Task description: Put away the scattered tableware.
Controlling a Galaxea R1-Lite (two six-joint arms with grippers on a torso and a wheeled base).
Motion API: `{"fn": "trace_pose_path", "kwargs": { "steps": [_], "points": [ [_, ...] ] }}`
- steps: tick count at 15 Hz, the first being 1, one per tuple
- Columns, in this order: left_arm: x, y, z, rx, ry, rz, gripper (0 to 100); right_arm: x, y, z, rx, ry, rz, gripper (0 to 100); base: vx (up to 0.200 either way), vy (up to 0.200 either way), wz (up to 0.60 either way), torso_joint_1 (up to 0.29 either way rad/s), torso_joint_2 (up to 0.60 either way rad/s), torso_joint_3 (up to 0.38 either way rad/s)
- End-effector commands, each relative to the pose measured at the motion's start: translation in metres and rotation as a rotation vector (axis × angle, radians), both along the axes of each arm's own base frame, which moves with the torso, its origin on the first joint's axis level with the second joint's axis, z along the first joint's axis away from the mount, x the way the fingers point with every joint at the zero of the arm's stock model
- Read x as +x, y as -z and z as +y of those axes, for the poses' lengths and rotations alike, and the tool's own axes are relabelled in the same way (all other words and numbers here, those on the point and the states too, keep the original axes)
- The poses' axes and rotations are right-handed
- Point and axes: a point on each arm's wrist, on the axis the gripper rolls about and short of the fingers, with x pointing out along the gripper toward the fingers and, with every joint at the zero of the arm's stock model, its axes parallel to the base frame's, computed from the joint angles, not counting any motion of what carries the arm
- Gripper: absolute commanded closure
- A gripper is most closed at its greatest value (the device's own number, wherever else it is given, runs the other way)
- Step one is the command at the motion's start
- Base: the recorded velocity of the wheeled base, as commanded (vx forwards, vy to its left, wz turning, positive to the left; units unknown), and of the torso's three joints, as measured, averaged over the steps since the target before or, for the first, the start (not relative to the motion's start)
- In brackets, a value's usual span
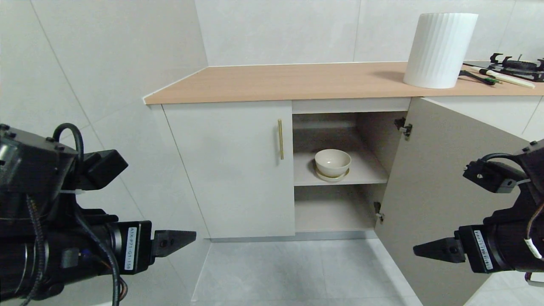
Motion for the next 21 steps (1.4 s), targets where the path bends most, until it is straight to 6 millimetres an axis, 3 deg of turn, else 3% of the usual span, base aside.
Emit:
{"fn": "trace_pose_path", "kwargs": {
  "steps": [1,4,10,19,21],
  "points": [
    [0.0,0.0,0.0,0.001,-0.001,0.002,0,0.002,0.002,0.001,-0.004,0.0,0.007,0,0.0,0.0,0.0,0.0,0.0,0.0],
    [0.001,0.001,-0.001,0.001,-0.001,0.002,0,0.001,0.001,0.001,-0.002,0.0,0.004,0,0.0,0.0,0.0,0.0,0.0,0.0],
    [0.002,0.002,-0.001,0.005,-0.002,0.007,0,-0.005,0.0,-0.003,-0.018,-0.006,0.021,0,0.0,-0.2,0.0,0.002,0.0,0.003],
    [0.002,0.002,-0.001,0.006,-0.002,0.008,0,-0.053,-0.01,-0.032,-0.222,-0.151,0.154,0,0.0,-0.2,0.0,0.003,0.0,0.003],
    [0.001,0.002,-0.001,0.005,-0.002,0.005,0,-0.052,-0.012,-0.037,-0.249,-0.099,0.136,0,0.0,0.0,0.0,0.0,0.0,0.0]
  ]
}}
